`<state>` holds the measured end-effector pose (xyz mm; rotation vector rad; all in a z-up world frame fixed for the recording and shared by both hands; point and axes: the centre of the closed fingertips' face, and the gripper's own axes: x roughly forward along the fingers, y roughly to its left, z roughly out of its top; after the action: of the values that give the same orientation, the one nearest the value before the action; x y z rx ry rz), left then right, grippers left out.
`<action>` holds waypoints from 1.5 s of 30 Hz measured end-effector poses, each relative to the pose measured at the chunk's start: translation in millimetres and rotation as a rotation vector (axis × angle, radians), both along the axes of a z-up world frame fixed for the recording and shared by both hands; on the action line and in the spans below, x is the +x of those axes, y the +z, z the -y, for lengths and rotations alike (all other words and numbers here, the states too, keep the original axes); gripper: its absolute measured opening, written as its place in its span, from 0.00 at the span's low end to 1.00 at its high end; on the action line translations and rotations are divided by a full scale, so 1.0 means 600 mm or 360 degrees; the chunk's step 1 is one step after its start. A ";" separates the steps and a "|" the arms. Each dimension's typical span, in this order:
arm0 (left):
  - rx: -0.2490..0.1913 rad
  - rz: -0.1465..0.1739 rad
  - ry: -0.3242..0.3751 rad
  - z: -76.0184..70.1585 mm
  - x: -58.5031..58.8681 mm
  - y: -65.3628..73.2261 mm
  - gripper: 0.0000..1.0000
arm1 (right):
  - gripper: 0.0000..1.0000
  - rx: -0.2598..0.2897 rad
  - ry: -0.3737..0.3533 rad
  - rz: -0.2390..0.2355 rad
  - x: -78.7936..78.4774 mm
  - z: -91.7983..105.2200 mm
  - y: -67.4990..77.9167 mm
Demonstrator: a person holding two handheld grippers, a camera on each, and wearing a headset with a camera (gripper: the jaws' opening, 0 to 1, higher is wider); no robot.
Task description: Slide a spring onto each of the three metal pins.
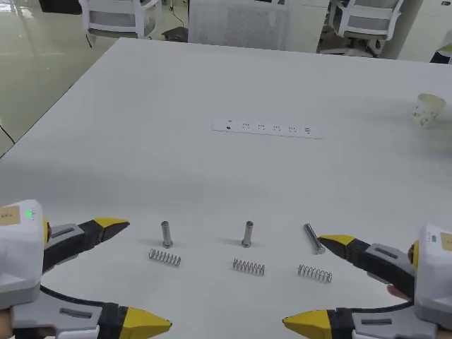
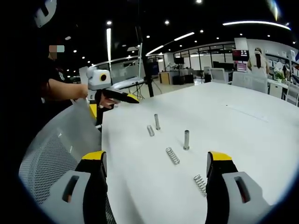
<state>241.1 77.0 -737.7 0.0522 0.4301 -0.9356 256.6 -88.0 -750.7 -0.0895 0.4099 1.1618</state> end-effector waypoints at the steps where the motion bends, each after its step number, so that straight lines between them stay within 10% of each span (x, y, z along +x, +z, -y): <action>1: 0.0001 0.0001 -0.0002 0.001 0.000 0.000 0.98 | 0.89 -0.0002 0.0000 0.0001 0.000 0.000 0.000; 45: -0.0010 0.0009 0.0007 0.001 0.001 0.000 0.98 | 0.88 -0.0045 0.0023 0.0005 -0.005 0.006 -0.012</action>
<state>241.9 76.3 -737.9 0.0482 0.4219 -0.9322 253.4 -91.7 -758.1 -0.1192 0.4235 1.1700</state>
